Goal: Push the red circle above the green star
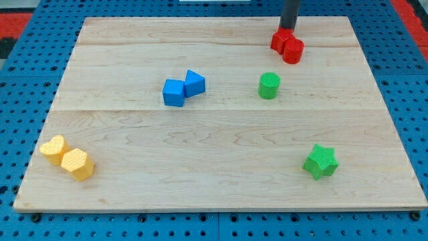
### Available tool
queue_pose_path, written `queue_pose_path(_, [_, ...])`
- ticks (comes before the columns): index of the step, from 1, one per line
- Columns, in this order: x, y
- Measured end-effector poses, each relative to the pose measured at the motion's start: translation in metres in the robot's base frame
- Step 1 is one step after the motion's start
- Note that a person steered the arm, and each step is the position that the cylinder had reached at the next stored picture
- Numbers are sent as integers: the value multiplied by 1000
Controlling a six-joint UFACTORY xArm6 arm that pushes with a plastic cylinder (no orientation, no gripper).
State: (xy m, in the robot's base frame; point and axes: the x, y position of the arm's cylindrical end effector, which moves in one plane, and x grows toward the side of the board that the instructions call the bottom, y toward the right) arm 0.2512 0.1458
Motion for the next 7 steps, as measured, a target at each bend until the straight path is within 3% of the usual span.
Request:
queue_pose_path(2, [95,5])
queue_pose_path(4, [182,46])
queue_pose_path(7, [210,92])
